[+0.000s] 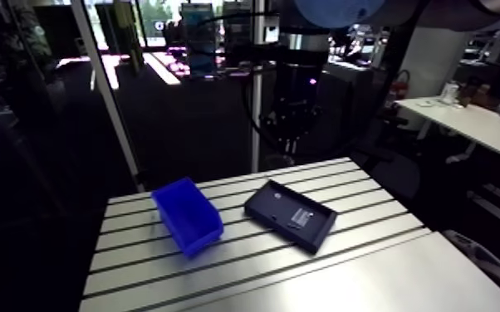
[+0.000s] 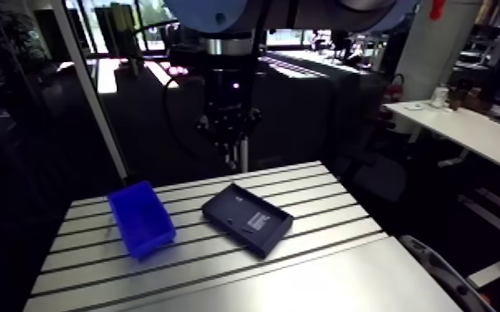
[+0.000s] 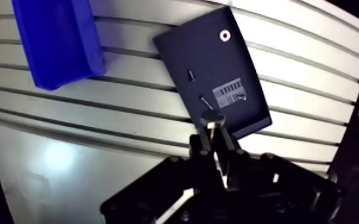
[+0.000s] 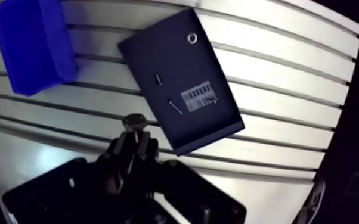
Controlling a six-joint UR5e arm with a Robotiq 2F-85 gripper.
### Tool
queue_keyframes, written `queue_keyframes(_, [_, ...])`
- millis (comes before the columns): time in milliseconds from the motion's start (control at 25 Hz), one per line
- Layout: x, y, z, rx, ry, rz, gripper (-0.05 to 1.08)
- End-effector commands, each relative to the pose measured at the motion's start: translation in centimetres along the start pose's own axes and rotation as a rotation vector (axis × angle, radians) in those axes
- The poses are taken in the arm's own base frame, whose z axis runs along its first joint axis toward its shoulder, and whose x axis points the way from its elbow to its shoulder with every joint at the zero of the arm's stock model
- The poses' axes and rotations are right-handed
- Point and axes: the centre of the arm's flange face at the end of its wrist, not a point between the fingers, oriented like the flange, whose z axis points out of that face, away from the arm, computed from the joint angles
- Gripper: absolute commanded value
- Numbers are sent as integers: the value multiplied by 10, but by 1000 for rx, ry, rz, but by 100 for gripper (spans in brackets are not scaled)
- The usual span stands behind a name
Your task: Pick up the M10 bolt from the tray and put it into the blue bin.
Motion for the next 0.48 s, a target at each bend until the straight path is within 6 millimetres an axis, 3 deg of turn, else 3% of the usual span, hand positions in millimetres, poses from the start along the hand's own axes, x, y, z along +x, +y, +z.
queue_keyframes(40, [13,-24,-35,-3,32,-328,104])
queue_keyframes(120, [24,-36,-43,27,74,-440,105])
queue_keyframes(320, [44,-35,-23,72,45,-701,105])
queue_keyframes(480, [60,-45,-21,76,9,-923,106])
